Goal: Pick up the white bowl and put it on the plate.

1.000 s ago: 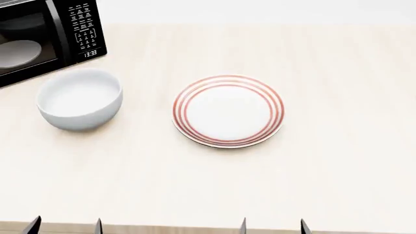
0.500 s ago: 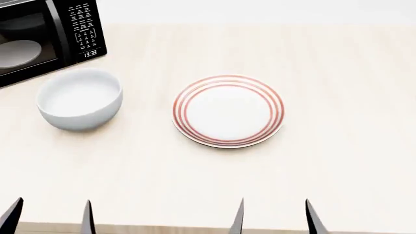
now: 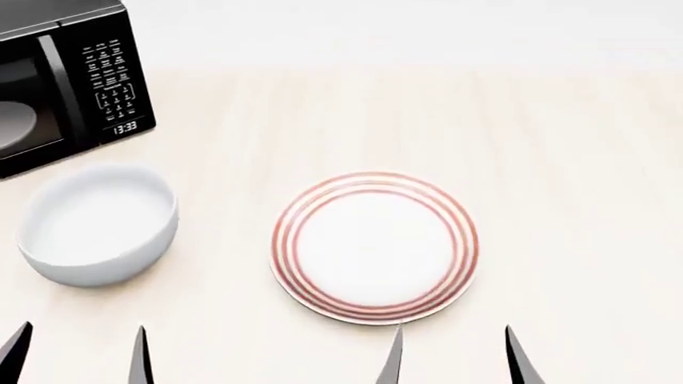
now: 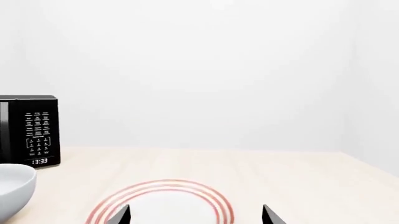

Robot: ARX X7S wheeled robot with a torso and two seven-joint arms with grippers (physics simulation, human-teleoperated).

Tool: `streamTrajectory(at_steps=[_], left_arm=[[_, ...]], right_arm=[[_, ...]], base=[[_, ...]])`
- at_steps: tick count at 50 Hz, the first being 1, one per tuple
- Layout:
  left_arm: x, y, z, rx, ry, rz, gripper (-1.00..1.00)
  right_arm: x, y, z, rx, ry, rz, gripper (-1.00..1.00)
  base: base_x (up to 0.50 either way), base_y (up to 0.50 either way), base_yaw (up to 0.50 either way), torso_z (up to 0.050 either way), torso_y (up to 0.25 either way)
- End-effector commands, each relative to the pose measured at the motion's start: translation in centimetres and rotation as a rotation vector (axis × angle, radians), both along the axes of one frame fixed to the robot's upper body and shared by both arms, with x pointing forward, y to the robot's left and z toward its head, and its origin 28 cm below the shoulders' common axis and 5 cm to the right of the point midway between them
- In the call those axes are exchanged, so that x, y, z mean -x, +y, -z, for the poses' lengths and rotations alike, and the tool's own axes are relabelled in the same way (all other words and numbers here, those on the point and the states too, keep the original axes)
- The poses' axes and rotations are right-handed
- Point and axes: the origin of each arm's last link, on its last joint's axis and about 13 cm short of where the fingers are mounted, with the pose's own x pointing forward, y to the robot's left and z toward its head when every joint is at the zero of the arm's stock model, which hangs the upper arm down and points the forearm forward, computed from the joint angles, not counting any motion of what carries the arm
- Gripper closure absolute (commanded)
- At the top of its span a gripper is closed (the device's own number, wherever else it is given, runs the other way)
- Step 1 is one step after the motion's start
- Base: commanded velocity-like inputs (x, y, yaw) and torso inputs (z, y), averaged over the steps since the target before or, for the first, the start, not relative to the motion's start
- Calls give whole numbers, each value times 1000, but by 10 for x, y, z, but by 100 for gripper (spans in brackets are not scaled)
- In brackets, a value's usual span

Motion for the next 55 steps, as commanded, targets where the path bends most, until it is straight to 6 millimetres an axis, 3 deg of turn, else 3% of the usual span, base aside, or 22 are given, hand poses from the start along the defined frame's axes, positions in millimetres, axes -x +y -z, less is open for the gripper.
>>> streamTrajectory(at_steps=[1, 20, 32, 46, 55], left_arm=[[-1, 2, -1, -4, -3, -11, -100], [-1, 2, 0, -11, 0, -13, -100], [1, 3, -4, -16, 6, -23, -100], [16, 6, -66, 24, 22, -50, -100], [8, 17, -94, 20, 48, -74, -100]], right_arm=[[-1, -1, 0, 4, -4, 2, -100], [-1, -1, 2, 5, 1, -2, -100], [-1, -1, 4, 14, 0, -4, -100], [-1, -1, 4, 6, -1, -8, -100], [-1, -2, 4, 3, 0, -4, -100]], base=[[500, 0, 0, 0, 0], [500, 0, 0, 0, 0], [16, 0, 0, 0, 1], [0, 0, 0, 0, 0], [0, 0, 0, 0, 0]])
